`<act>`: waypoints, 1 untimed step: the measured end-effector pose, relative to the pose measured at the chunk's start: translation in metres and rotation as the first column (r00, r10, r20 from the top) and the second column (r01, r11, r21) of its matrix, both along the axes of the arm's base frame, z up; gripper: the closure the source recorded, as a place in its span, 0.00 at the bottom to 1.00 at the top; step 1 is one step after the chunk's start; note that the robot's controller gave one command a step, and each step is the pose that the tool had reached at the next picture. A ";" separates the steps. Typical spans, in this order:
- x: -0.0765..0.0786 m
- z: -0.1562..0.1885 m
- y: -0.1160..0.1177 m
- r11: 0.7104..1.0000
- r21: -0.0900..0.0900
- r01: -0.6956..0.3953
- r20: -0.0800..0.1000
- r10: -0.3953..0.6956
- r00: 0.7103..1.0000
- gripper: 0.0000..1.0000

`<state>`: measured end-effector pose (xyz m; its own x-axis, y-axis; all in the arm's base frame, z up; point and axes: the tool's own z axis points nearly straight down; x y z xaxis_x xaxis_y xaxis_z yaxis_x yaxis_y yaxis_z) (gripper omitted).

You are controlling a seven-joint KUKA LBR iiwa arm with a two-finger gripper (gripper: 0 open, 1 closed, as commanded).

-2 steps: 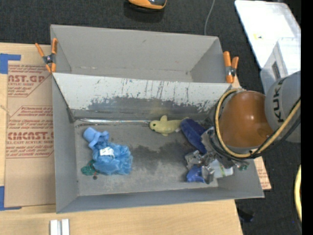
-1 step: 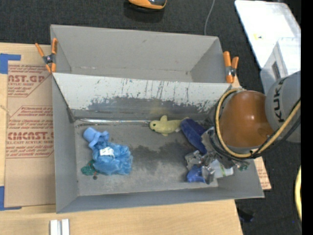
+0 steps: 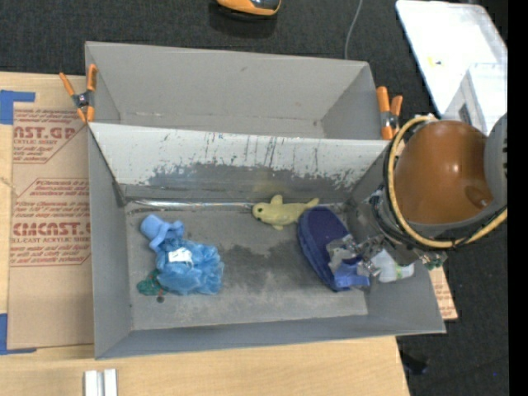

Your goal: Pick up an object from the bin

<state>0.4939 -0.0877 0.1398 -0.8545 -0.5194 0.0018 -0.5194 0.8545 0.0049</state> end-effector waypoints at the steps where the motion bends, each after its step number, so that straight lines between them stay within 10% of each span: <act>1: 0.002 0.104 -0.002 1.000 0.002 -0.020 -0.007 0.020 1.000 1.00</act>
Offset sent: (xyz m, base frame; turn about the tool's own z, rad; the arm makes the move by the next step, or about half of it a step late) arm -0.0063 0.0083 0.1489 -0.0329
